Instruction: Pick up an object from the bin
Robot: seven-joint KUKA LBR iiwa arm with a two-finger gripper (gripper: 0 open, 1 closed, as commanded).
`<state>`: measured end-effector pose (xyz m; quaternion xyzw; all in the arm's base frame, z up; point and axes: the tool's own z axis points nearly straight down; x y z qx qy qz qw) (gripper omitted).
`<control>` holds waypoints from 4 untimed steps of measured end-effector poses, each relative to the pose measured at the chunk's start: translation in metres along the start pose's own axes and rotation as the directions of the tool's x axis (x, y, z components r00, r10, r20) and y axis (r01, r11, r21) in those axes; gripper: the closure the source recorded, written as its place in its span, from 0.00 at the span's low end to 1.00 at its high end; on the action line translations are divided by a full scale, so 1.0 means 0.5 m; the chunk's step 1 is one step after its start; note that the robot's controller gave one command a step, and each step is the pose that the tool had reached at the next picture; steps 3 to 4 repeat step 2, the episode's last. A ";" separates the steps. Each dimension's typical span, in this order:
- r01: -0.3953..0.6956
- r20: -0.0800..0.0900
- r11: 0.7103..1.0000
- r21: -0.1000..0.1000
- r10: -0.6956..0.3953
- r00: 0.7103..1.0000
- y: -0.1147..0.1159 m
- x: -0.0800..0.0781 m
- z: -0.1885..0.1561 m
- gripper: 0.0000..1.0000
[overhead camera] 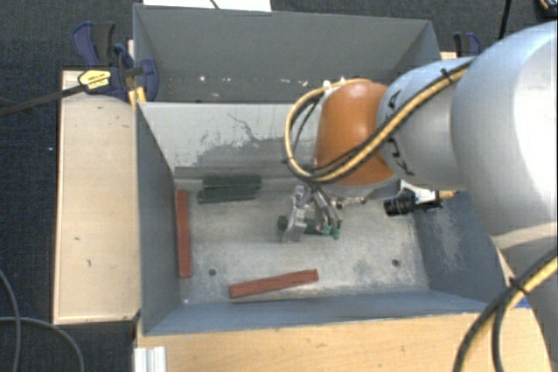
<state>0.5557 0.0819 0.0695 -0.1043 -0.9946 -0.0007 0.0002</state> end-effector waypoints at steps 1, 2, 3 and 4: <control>0.000 0.006 1.000 -0.002 0.000 1.000 0.001 -0.002 -0.065 1.00; 0.002 0.008 1.000 -0.002 -0.002 1.000 0.002 -0.006 -0.182 1.00; 0.002 0.008 1.000 -0.002 -0.002 1.000 0.002 -0.006 -0.182 1.00; 0.002 0.008 1.000 -0.002 -0.002 1.000 0.002 -0.006 -0.182 1.00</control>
Offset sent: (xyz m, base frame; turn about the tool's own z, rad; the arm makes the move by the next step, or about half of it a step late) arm 0.0000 0.0001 0.0301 0.0000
